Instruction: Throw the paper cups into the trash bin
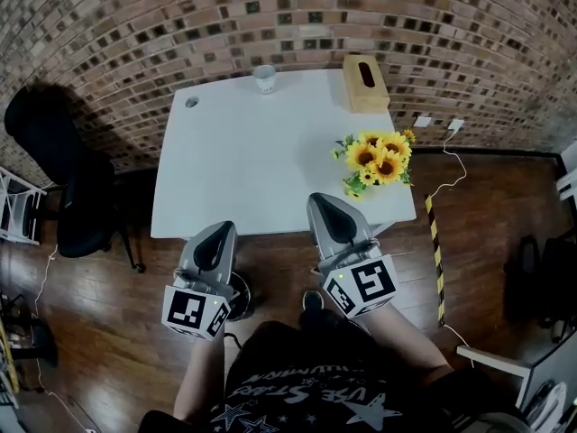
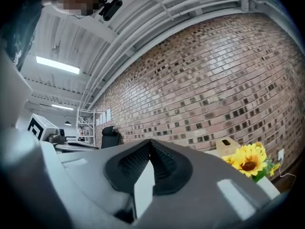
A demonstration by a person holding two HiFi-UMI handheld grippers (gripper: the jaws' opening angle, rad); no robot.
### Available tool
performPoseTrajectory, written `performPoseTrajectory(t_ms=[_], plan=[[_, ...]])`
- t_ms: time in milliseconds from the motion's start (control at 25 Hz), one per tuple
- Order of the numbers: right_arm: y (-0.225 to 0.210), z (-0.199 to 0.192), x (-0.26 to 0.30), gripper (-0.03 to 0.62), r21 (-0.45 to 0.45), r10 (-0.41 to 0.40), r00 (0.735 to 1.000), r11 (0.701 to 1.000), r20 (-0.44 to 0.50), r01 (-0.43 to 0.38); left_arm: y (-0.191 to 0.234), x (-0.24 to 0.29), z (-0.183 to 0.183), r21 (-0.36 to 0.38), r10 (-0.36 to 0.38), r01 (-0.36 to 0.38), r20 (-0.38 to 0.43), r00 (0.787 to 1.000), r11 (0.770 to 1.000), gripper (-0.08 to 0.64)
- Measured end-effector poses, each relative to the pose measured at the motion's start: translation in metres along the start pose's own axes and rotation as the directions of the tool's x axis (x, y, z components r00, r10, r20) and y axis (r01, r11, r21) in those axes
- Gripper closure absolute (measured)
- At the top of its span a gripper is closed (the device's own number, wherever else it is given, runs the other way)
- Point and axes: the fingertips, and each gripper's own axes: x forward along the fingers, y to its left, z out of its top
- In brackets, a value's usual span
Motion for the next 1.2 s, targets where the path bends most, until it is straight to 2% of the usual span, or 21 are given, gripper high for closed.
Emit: performPoseTrajectory(t_ms=[160, 320, 520, 760, 1000, 1200], plan=[[-0.008, -0.001, 0.013, 0.584, 0.039, 0.013, 1.000, 0.999, 0.009, -0.014, 0.005, 0.009, -0.005, -0.012, 0.013, -0.013, -0.022, 1.000, 1.000, 0.557], [-0.014, -0.007, 0.031, 0.584, 0.054, 0.017, 1.000, 0.998, -0.005, -0.017, 0.017, 0.020, 0.002, -0.009, 0.022, -0.022, -0.009, 1.000, 1.000, 0.557], [-0.018, -0.009, 0.054, 0.584, 0.040, -0.001, 1.000, 0.999, -0.004, 0.002, 0.035, 0.043, 0.005, -0.016, 0.006, -0.006, 0.005, 1.000, 1.000, 0.557], [-0.028, 0.002, 0.097, 0.584, 0.087, 0.001, 0.999, 0.996, 0.051, -0.005, 0.068, 0.091, 0.001, -0.037, -0.023, 0.025, 0.040, 0.999, 0.999, 0.557], [-0.047, 0.013, 0.155, 0.584, 0.079, -0.067, 0.995, 0.995, 0.079, 0.061, 0.102, 0.141, 0.026, -0.043, -0.078, 0.083, 0.102, 0.992, 0.996, 0.557], [-0.059, 0.008, 0.199, 0.584, 0.091, -0.119, 0.990, 0.990, 0.075, 0.112, 0.132, 0.182, 0.034, -0.003, -0.120, 0.122, 0.131, 0.984, 0.993, 0.557]])
